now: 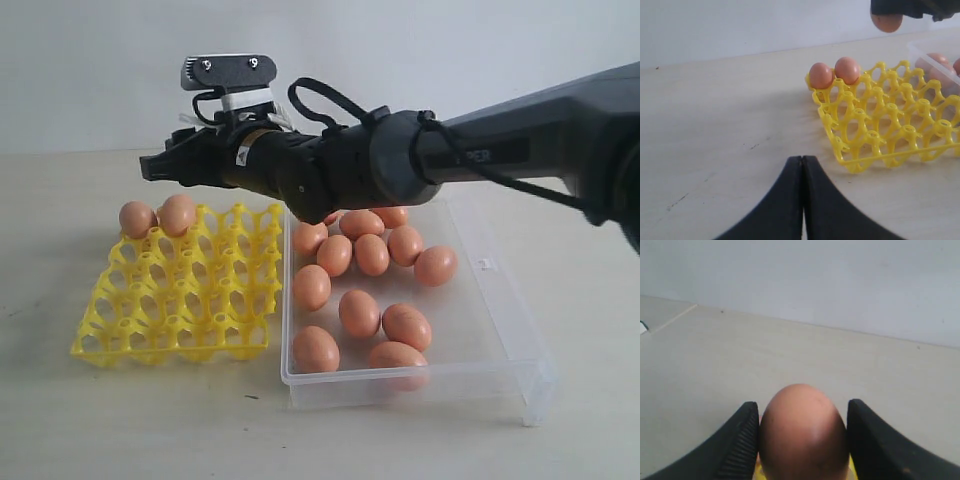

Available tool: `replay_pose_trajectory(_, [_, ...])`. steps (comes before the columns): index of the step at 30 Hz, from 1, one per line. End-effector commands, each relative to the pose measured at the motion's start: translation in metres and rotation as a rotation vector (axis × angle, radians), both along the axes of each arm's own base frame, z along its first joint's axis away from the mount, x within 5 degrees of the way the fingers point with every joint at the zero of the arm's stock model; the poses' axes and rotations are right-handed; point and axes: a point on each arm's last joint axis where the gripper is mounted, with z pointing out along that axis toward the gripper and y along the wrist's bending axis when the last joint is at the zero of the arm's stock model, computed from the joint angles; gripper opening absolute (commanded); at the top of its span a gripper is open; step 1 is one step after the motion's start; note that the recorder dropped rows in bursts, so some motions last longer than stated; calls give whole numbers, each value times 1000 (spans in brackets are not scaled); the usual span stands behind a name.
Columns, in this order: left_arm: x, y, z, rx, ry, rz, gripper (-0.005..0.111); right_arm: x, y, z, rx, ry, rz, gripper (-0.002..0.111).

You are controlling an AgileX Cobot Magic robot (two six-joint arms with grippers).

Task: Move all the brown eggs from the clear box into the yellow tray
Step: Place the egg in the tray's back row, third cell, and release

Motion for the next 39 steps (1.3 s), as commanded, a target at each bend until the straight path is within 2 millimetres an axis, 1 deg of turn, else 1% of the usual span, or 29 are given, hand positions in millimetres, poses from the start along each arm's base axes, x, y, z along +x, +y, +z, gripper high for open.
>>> replay_pose_trajectory(1, [0,0,2,1,-16,-3,0,17,2,-12,-9,56,-25,0])
replay_pose_trajectory(7, [0,0,2,1,-16,-3,0,24,6,-28,-38,95,-27,0])
replay_pose_trajectory(17, [0,0,2,1,-16,-3,0,26,7,-49,-55,123,-34,0])
replay_pose_trajectory(27, [0,0,2,1,-16,-3,0,29,2,-52,-57,126,-45,0])
replay_pose_trajectory(29, [0,0,2,1,-16,-3,0,31,0,-52,-61,123,-47,7])
replay_pose_trajectory(32, [0,0,2,1,-16,-3,0,31,0,-52,-61,125,-47,25])
replay_pose_trajectory(34, [0,0,2,1,-16,-3,0,31,0,-51,-59,124,-47,42])
replay_pose_trajectory(35, [0,0,2,1,-16,-3,0,31,1,-50,-54,118,-47,49])
replay_pose_trajectory(36, [0,0,2,1,-16,-3,0,31,1,-48,-51,114,-47,61])
replay_pose_trajectory(37, [0,0,2,1,-16,-3,0,31,1,-47,-50,112,-47,63])
replay_pose_trajectory(39, [0,0,2,1,-16,-3,0,31,1,-45,-49,112,-47,63])
